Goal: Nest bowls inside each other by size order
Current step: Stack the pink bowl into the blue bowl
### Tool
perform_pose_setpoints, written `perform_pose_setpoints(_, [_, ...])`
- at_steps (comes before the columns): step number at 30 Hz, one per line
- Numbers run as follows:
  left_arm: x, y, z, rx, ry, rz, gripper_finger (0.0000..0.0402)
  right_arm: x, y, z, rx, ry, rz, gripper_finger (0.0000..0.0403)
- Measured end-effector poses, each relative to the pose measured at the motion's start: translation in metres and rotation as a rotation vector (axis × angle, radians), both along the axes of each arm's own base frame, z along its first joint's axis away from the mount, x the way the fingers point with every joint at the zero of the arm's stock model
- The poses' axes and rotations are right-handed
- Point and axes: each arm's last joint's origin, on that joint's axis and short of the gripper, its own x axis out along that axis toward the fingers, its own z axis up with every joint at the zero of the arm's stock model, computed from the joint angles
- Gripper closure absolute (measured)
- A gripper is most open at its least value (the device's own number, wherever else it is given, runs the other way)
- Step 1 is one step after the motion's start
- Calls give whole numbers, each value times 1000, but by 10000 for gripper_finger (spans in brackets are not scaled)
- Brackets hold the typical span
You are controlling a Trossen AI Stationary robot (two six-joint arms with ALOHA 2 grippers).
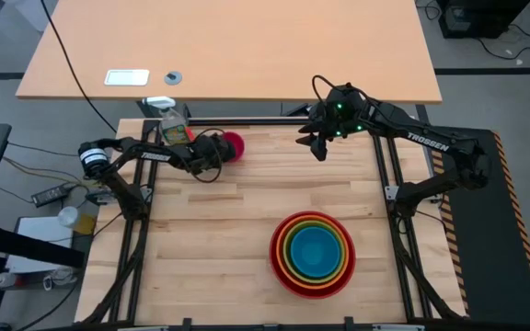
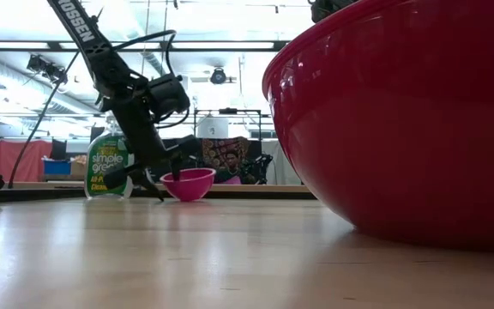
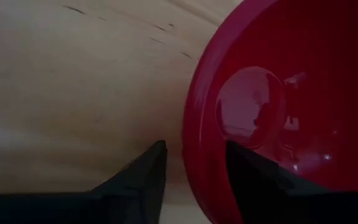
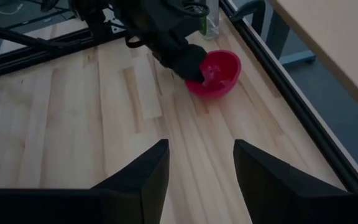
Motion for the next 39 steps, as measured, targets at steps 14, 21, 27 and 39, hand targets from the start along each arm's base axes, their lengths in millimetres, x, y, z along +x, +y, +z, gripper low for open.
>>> perform_pose_setpoints(14, [3, -1, 7, 32, 20, -231, 391, 0, 1, 0, 93, -12, -52, 229])
perform_pose_setpoints(21, [0, -11, 44, 133, -71, -444, 393, 1, 2, 0, 157, -29, -85, 229])
perform_pose_setpoints(27, [6, -41, 74, 157, -260, -756, 395, 7, 3, 6, 163, -89, -181, 229])
perform_pose_setpoints(39, [29, -107, 130, 198, -449, -1024, 394, -14, 16, 25, 219, -171, -423, 229])
